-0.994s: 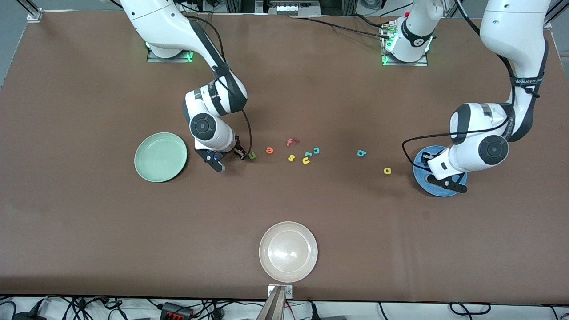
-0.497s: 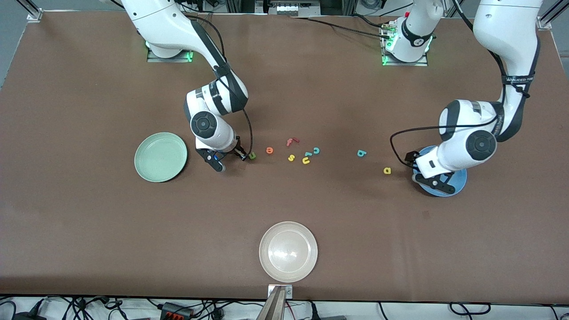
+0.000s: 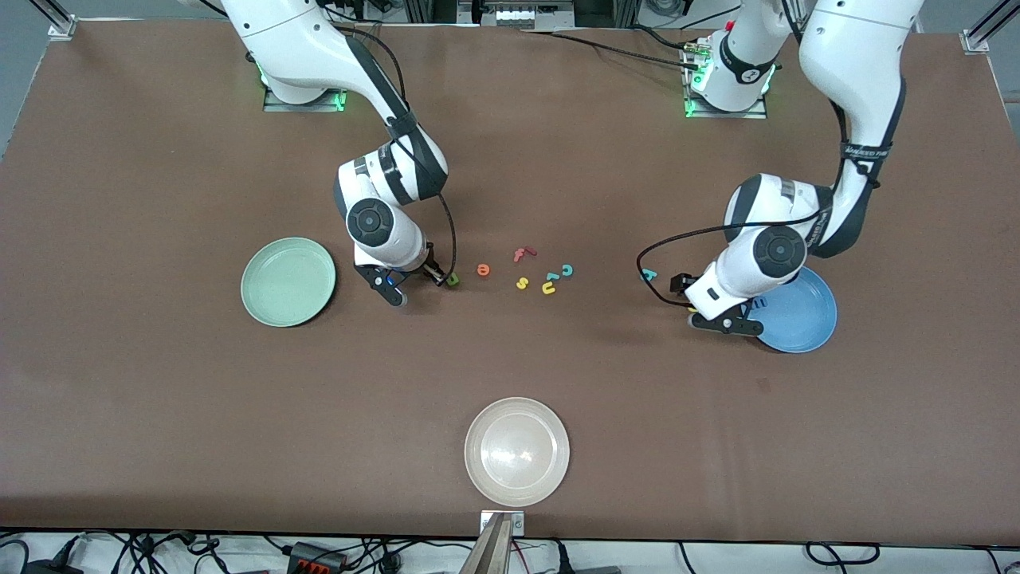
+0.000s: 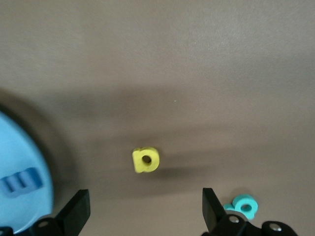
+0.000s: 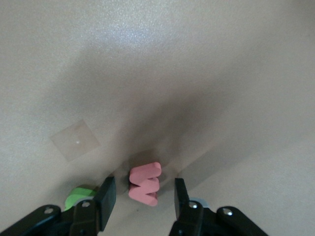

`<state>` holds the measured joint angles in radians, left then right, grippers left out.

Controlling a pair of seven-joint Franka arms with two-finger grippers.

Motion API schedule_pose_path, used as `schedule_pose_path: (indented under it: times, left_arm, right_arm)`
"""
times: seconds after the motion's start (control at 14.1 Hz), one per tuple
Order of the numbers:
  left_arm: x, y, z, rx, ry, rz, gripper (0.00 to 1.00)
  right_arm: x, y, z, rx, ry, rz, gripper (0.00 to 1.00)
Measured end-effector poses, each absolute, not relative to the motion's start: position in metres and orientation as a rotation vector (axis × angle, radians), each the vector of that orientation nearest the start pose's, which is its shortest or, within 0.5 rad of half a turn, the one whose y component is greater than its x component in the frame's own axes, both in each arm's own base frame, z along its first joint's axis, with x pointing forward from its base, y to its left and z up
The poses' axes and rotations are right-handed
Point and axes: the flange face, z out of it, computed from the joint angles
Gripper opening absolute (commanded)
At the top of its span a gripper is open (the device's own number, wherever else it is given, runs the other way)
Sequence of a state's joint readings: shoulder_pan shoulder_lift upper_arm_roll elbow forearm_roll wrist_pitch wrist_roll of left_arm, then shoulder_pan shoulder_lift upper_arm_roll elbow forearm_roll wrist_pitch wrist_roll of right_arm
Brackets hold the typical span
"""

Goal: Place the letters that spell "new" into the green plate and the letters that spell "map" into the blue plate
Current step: 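Grasp the yellow d with the left gripper while the right gripper moves away, then drop the w with the right gripper while the left gripper drops the d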

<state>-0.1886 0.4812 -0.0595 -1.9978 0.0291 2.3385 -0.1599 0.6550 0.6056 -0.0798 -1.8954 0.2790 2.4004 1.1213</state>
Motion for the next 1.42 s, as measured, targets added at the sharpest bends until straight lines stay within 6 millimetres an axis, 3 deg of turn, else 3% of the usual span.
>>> schedule_pose_path:
  times: [0.14,0.36,0.57,0.71,0.92,1.28,1.42]
  left_arm:
    - [0.576,-0.143,0.192,-3.115,0.145,0.201,0.86]
    - [0.579,-0.138,0.182,-3.122,0.126,0.170,0.59]
    - [0.579,-0.134,0.175,-3.121,0.115,0.171,0.57]
    - [0.580,-0.133,0.170,-3.124,0.112,0.156,0.45]
    - [0.581,-0.134,0.171,-3.126,0.113,0.145,0.09]
    - [0.583,-0.133,0.176,-3.122,0.110,0.159,0.05]
    - [0.590,-0.130,0.198,-3.103,0.113,0.230,0.05]
  right_arm:
    - [0.519,0.341,0.174,-2.897,1.138,0.246,0.31]
    - [0.520,0.342,0.175,-2.894,1.135,0.240,0.11]
    - [0.524,0.338,0.176,-2.920,1.068,0.226,0.06]
    - [0.535,0.321,0.183,-2.956,1.000,0.209,0.06]
    - [0.557,0.271,0.211,-3.060,0.869,0.238,0.06]
    - [0.585,0.163,0.248,-3.161,0.619,0.334,0.06]
    - [0.591,0.119,0.248,-3.177,0.540,0.357,0.07]
